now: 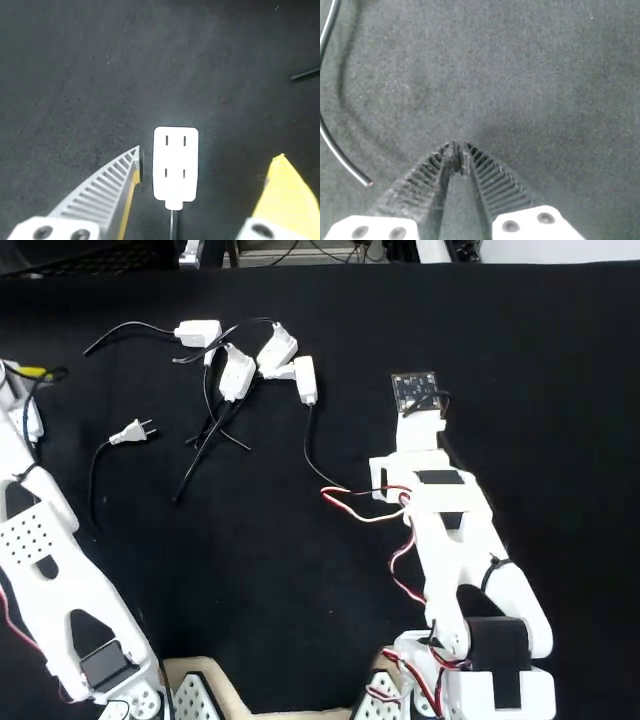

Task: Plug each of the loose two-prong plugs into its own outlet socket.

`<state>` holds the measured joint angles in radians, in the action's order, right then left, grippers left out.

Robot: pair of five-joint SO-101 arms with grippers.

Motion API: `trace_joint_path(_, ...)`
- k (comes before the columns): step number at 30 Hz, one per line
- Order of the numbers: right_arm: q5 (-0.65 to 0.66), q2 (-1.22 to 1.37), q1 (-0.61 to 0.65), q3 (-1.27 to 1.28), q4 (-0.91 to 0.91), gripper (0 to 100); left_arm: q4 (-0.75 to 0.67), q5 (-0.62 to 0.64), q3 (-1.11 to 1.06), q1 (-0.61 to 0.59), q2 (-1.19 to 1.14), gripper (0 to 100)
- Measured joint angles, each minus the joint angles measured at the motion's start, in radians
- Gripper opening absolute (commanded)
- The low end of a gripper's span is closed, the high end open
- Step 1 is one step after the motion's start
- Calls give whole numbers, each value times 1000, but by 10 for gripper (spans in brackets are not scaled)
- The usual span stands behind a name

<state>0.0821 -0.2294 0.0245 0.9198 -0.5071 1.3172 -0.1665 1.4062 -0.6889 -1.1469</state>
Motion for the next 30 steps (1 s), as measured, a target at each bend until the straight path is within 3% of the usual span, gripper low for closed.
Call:
trace_joint_path(19, 0, 0, 0, 0, 0, 15, -127, -11, -9, -32, -204, 373)
trace_joint_path(30, 0, 0, 0, 0, 0, 15, -127, -9, -8, 11, -206, 263)
